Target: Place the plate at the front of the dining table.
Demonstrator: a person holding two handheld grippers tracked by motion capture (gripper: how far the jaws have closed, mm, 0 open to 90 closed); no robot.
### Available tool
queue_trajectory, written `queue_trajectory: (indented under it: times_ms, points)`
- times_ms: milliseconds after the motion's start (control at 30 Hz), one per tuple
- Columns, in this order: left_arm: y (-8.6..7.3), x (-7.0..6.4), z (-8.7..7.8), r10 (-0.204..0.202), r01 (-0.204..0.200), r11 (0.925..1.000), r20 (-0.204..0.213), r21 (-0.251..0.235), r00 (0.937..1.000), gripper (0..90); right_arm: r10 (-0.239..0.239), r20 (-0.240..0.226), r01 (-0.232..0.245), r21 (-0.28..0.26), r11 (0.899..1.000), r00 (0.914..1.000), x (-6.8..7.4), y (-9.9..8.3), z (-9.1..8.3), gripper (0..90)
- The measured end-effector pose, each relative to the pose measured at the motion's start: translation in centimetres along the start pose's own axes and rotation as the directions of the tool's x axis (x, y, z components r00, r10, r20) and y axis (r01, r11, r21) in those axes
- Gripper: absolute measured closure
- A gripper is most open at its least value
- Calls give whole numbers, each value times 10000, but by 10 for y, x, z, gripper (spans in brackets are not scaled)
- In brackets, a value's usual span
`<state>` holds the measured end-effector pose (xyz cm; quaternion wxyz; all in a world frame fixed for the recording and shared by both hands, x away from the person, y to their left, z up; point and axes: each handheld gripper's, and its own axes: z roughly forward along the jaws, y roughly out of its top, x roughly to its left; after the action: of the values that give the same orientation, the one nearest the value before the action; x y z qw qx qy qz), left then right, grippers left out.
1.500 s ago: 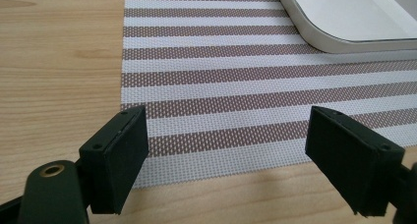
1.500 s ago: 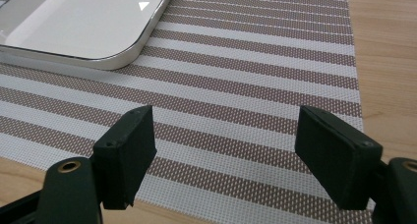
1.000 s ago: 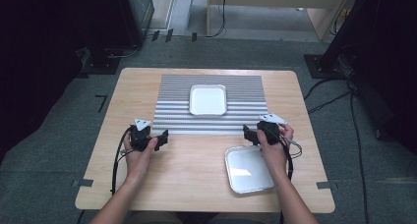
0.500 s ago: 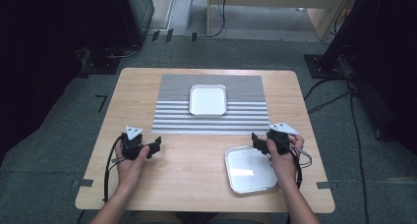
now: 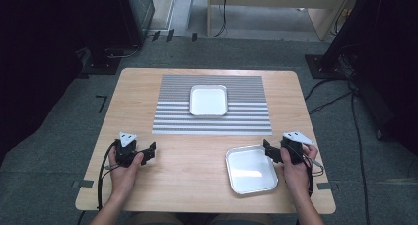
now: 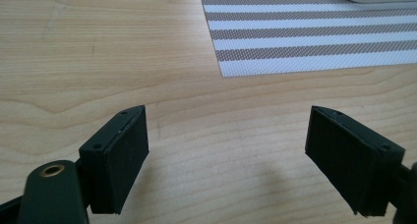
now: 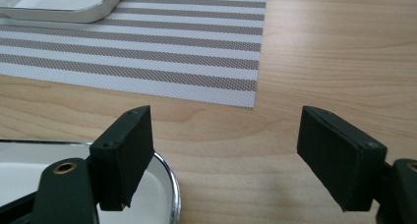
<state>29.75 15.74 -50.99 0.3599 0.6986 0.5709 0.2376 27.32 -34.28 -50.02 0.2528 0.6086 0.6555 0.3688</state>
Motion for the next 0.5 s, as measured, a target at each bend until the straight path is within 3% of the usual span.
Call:
queue_trajectory:
  times_ms: [500]
  points:
    - [-13,9,-15,-64,63,10000,-56,-61,10000,162,461,268,-460,-37,9989,9986,-23,-19,-18,217]
